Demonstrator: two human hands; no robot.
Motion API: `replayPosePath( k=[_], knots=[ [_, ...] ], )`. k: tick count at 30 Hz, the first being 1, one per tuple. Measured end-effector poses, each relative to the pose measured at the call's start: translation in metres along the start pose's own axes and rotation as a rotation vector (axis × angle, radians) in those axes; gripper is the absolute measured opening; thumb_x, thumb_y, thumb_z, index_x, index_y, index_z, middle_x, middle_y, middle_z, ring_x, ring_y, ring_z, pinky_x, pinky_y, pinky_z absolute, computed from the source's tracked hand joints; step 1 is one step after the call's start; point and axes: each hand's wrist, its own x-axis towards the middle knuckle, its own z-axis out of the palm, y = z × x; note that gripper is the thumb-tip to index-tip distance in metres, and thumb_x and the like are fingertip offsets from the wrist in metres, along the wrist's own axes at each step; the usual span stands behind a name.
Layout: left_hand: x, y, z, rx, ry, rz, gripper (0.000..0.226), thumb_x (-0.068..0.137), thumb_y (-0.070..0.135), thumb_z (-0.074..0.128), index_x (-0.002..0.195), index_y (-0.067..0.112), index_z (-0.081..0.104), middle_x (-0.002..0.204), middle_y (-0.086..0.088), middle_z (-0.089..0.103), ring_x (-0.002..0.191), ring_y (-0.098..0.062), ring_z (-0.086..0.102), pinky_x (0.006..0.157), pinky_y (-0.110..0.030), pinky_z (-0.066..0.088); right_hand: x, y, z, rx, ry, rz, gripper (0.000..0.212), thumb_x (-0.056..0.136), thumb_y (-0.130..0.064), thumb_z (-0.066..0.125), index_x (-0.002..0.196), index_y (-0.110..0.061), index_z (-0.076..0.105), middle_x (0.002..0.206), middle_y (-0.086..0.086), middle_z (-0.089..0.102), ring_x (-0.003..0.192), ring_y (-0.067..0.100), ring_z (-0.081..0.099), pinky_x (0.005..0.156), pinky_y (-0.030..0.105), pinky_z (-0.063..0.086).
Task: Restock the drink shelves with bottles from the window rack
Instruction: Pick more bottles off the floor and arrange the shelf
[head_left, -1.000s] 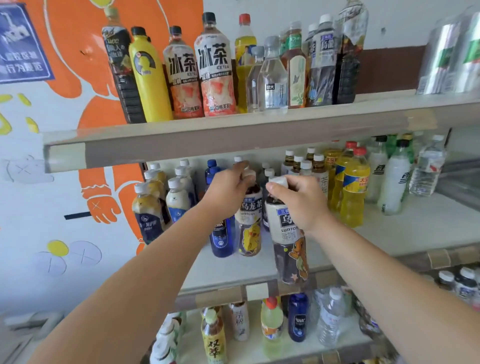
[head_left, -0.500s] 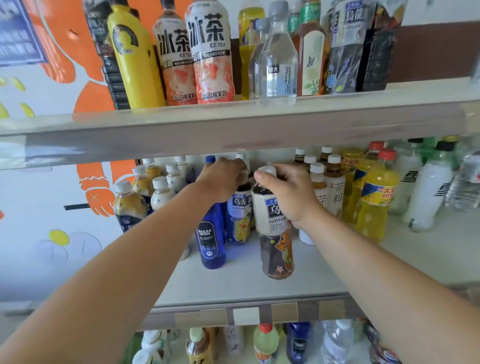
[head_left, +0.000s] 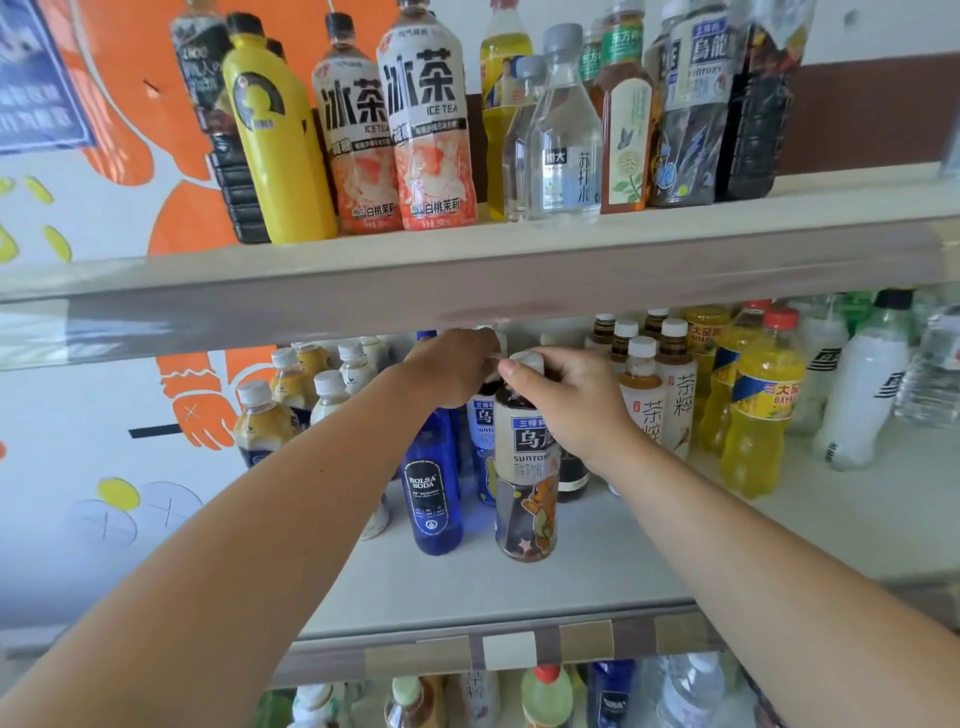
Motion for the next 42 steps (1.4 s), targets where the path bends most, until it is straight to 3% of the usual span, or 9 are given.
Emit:
replayPosePath(
  k=[4,9,12,17,20,25,34,38,42],
  knots=[
    [0.000,-0.005,-0.001,0.002,-0.006,0.020,0.035,0.098,0.011,0.043,0.129,0.026,0.050,0.124,-0.002,0.061,0.098,-0.022,0.055,0.072,-0.033,0.042,0.003,0.006,0.005,-0.053,-0.015,-0.017,0.013,0.091,-0.020,0.071,0.083,-0.010,0.075,0.074,-0.009,0.072,0.069,-0.004,0.063,0.065,0.011,0.048],
    [-0.006,-0.017,-0.003,-0.135,0.054,0.035,0.037,0.102,0.019,0.038,0.136,0.011,0.052,0.133,-0.008,0.059,0.120,-0.028,0.057,0.100,-0.040,0.047,0.013,0.011,0.009,-0.176,-0.103,-0.004,0.026,0.091,-0.028,0.071,0.100,-0.003,0.075,0.092,-0.011,0.076,0.088,-0.003,0.069,0.074,0.014,0.053],
    [-0.019,-0.024,0.000,-0.351,0.214,-0.004,0.033,0.103,0.015,0.036,0.123,0.006,0.060,0.121,-0.013,0.066,0.109,-0.029,0.061,0.094,-0.039,0.049,0.019,0.016,0.012,-0.259,-0.110,0.046,0.027,0.090,-0.034,0.071,0.100,-0.008,0.075,0.095,0.000,0.077,0.092,0.013,0.072,0.077,0.028,0.056],
    [-0.043,-0.030,0.019,-0.557,0.386,0.006,0.031,0.097,0.009,0.046,0.121,0.014,0.064,0.119,-0.002,0.069,0.103,-0.013,0.061,0.082,-0.021,0.043,0.021,0.022,0.023,-0.387,-0.130,0.072,0.021,0.089,-0.033,0.074,0.096,-0.015,0.076,0.086,-0.003,0.075,0.079,0.009,0.069,0.071,0.024,0.053],
    [-0.054,-0.036,0.030,-0.511,0.475,0.066,0.028,0.092,0.007,0.051,0.115,0.012,0.066,0.113,-0.006,0.069,0.104,-0.022,0.064,0.085,-0.027,0.048,0.017,0.020,0.028,-0.507,-0.139,0.077,0.021,0.090,-0.032,0.072,0.096,-0.012,0.075,0.081,-0.004,0.071,0.070,-0.001,0.061,0.059,0.007,0.042],
    [-0.074,-0.037,0.036,-0.483,0.582,0.104,0.031,0.087,0.019,0.047,0.109,0.013,0.068,0.108,-0.005,0.068,0.092,-0.027,0.062,0.082,-0.043,0.053,0.020,0.020,0.031,-0.580,-0.080,0.123,0.023,0.086,-0.037,0.075,0.095,-0.016,0.074,0.088,0.001,0.074,0.085,0.016,0.068,0.067,0.025,0.049],
    [-0.113,-0.028,0.041,-0.852,0.477,0.062,0.028,0.090,-0.001,0.053,0.106,0.015,0.070,0.097,0.010,0.066,0.088,-0.002,0.059,0.078,-0.003,0.043,-0.015,-0.001,0.033,-0.585,0.173,0.064,0.033,0.081,-0.038,0.078,0.107,-0.021,0.067,0.096,-0.013,0.064,0.086,0.002,0.059,0.077,0.020,0.047],
    [-0.129,-0.007,0.051,-1.190,0.344,0.051,0.028,0.093,0.001,0.053,0.100,0.024,0.066,0.099,0.010,0.070,0.096,-0.002,0.065,0.088,-0.017,0.049,-0.061,-0.024,0.034,-0.456,0.198,-0.021,0.003,0.089,-0.016,0.070,0.089,-0.014,0.067,0.080,-0.010,0.062,0.071,-0.006,0.054,0.069,0.009,0.043],
    [-0.149,0.032,0.069,-1.392,0.219,0.088,0.027,0.092,0.002,0.053,0.098,0.025,0.066,0.101,0.001,0.070,0.099,-0.016,0.067,0.086,-0.028,0.054,-0.121,-0.030,0.015,-0.436,0.246,0.016,0.012,0.089,-0.015,0.065,0.080,-0.021,0.065,0.070,-0.011,0.060,0.068,0.006,0.057,0.065,0.017,0.046]
  ],
)
